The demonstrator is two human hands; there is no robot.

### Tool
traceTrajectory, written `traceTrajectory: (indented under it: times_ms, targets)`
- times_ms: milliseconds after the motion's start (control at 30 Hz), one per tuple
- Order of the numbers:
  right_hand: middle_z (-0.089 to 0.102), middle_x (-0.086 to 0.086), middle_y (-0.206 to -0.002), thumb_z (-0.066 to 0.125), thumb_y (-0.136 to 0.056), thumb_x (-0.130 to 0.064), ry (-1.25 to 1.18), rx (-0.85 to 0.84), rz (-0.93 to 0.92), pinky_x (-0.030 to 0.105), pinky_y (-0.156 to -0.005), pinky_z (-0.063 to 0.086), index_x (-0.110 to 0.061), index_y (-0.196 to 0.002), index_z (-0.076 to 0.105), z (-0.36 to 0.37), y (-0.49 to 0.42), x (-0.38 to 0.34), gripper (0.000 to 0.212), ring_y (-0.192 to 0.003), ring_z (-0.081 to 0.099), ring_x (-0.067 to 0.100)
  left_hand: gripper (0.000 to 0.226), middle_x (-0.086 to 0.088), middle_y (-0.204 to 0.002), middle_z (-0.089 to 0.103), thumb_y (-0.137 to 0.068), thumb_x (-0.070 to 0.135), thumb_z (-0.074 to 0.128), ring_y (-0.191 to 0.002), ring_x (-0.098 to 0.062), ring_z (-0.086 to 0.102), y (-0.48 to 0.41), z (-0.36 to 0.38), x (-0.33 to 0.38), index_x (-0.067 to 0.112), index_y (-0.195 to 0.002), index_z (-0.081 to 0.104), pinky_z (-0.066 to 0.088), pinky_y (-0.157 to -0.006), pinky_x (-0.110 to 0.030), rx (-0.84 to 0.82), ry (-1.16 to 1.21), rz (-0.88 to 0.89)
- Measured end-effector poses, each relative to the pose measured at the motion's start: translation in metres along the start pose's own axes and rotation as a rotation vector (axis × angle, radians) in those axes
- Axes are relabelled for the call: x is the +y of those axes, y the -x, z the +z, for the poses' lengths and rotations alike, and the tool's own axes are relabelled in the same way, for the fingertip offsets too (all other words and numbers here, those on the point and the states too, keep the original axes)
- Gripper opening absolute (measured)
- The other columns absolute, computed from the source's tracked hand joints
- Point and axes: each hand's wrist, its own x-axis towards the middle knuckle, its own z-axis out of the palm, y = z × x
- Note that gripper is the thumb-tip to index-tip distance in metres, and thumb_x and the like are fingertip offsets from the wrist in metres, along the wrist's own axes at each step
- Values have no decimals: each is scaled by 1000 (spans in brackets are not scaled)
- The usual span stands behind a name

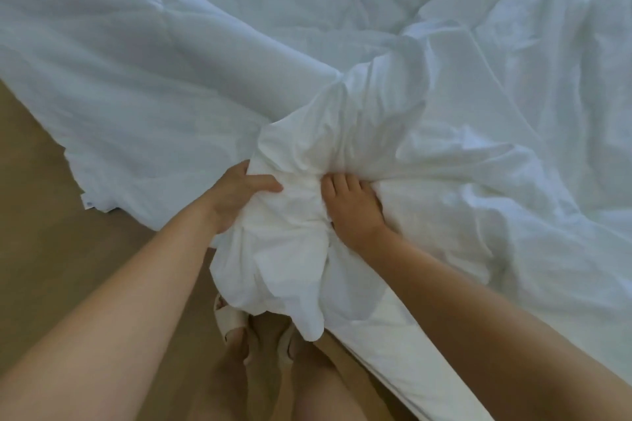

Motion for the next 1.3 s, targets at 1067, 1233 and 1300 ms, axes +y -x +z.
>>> traceTrajectory:
  times_ms: [1067,1233,1300]
  targets:
    - [43,8,-60,46,-80,-11,-821,592,869,36,-53,22,-2,-68,46,-11,81,454,15,-64,51,34,24,-3,-83,68,-80,23,71,-83,-21,64,-110,474,223,11,-100,63,53,-80,-33,34,-306,543]
    - [60,24,-100,50,-89,-11,-781,186,781,35,-64,31,2,-109,50,85,54,414,24,-94,58,40,32,-17,-104,68,-78,5,69,-91,-29,67,-147,422,142,4,-109,68,56,-81,-37,-293,-6,157]
    - [61,24,-92,51,-85,-4,-730,300,736,35,-61,29,2,-103,55,92,38,388,20,-88,58,38,21,-14,-95,72,-72,12,69,-85,-28,70,-148,388,129,10,-91,77,57,-73,-37,-386,120,21]
